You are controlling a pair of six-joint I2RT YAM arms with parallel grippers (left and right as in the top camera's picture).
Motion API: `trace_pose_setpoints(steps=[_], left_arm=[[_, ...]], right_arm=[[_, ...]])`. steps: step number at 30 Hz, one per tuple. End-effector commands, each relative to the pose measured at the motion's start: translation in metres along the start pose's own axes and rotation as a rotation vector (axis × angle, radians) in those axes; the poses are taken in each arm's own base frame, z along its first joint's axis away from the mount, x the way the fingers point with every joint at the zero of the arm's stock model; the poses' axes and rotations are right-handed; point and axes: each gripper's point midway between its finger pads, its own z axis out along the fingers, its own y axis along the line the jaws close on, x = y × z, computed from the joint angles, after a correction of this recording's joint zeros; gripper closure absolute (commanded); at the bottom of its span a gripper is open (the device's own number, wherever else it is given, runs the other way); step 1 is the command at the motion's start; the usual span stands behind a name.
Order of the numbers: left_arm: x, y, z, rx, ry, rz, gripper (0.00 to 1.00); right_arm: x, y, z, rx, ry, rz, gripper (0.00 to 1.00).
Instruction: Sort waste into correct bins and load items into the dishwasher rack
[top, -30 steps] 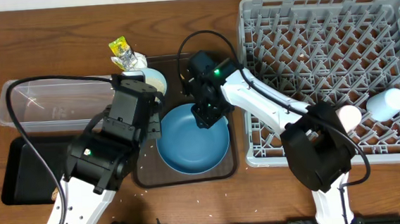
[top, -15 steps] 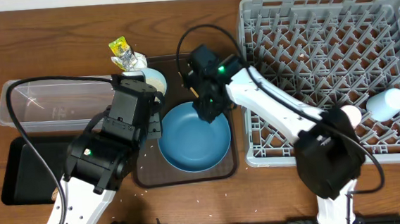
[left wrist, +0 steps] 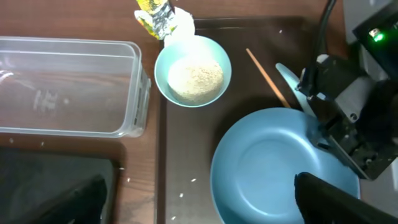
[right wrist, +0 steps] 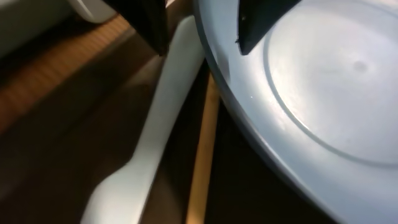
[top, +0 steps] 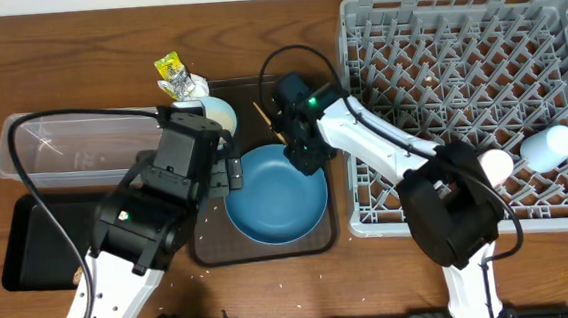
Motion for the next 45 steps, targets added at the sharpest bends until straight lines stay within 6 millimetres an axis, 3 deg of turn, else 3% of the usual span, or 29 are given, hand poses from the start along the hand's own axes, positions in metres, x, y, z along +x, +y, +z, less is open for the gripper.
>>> trace_pose_setpoints(steps=[1,5,12,15,21,25,27,30,38,43,45], left_arm=[[-0.002,0.014,0.001,-0.034,-0.004,-0.083,0.02],[-0.009,0.050,0.004,-0.106,-0.013,-0.236,0.02],[-0.013,0.122,0.002,-0.224,-0.024,-0.463,0.02],[-0.008,0.142,0.000,-0.250,-0.015,-0.535,0.02],[-0.002,0.174,-0.005,-0.324,-0.025,-0.625,0.02],[0.001,0.178,-0.006,-0.336,-0.017,-0.636,0.02],[0.002,0.178,-0.006,-0.336,-0.012,-0.636,0.02],[0.002,0.178,-0.006,-0.337,-0.011,-0.636,0.02],[0.002,0.178,-0.006,-0.337,-0.011,-0.636,0.02],[0.002,0.178,-0.006,-0.336,-0.011,-0.636,0.02],[0.002,0.178,-0.006,-0.337,-0.011,-0.636,0.02]], right_arm=[[-0.003,0.006,-0.001,-0.038,-0.014,0.001,0.78],[-0.003,0.005,-0.002,-0.044,-0.016,0.005,0.99],[-0.008,0.007,-0.026,-0.051,-0.054,0.026,0.99],[-0.014,0.001,-0.051,-0.010,-0.093,0.032,0.99],[-0.025,-0.034,-0.130,0.214,-0.229,0.109,0.99],[-0.033,-0.030,-0.162,0.200,-0.315,0.094,0.99],[-0.032,-0.018,-0.158,0.132,-0.303,0.041,0.99],[-0.026,0.003,-0.133,0.013,-0.247,-0.045,0.83],[-0.014,0.000,-0.058,-0.036,-0.079,-0.075,0.73],[-0.011,0.027,-0.043,-0.285,-0.072,-0.171,0.69],[-0.010,0.026,-0.036,-0.294,-0.057,-0.166,0.67]])
